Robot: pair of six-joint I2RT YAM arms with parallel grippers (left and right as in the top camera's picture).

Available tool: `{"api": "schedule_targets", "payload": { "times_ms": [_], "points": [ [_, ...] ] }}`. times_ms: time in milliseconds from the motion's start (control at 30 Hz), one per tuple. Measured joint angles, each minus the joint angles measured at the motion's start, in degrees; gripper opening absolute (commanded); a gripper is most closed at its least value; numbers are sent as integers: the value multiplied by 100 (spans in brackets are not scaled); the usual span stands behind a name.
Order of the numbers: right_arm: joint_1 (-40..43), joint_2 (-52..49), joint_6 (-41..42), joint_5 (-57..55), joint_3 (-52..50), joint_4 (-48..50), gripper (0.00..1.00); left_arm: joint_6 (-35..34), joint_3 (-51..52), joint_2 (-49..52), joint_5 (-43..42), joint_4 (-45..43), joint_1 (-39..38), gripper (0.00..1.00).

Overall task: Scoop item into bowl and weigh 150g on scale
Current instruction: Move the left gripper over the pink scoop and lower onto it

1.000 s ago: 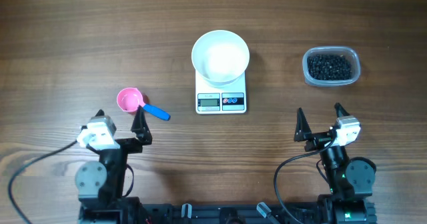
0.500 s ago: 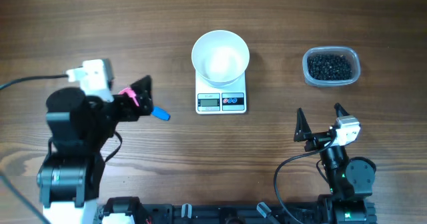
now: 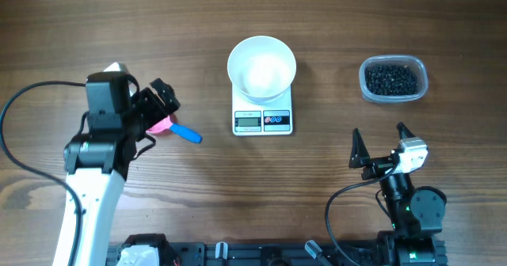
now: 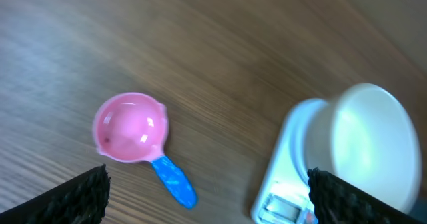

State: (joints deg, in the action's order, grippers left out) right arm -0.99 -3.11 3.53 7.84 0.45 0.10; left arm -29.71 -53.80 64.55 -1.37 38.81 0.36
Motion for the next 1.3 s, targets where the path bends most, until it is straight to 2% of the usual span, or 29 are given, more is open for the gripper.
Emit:
{"api": "schedule_targets", "payload": {
  "times_ms": [233,467,1200,1300],
  "points": [
    [0,0,0,0,0,0,100,-1137,0,907,1117,116,0,100],
    [0,0,0,0,0,0,100,-1829,0,1668,1432,103,98,100],
    [0,0,0,0,0,0,100,-2037,0,2026,1088,-20,116,100],
    [0,0,0,0,0,2,100,-2037,0,2026,1032,-15,116,97]
  ]
}}
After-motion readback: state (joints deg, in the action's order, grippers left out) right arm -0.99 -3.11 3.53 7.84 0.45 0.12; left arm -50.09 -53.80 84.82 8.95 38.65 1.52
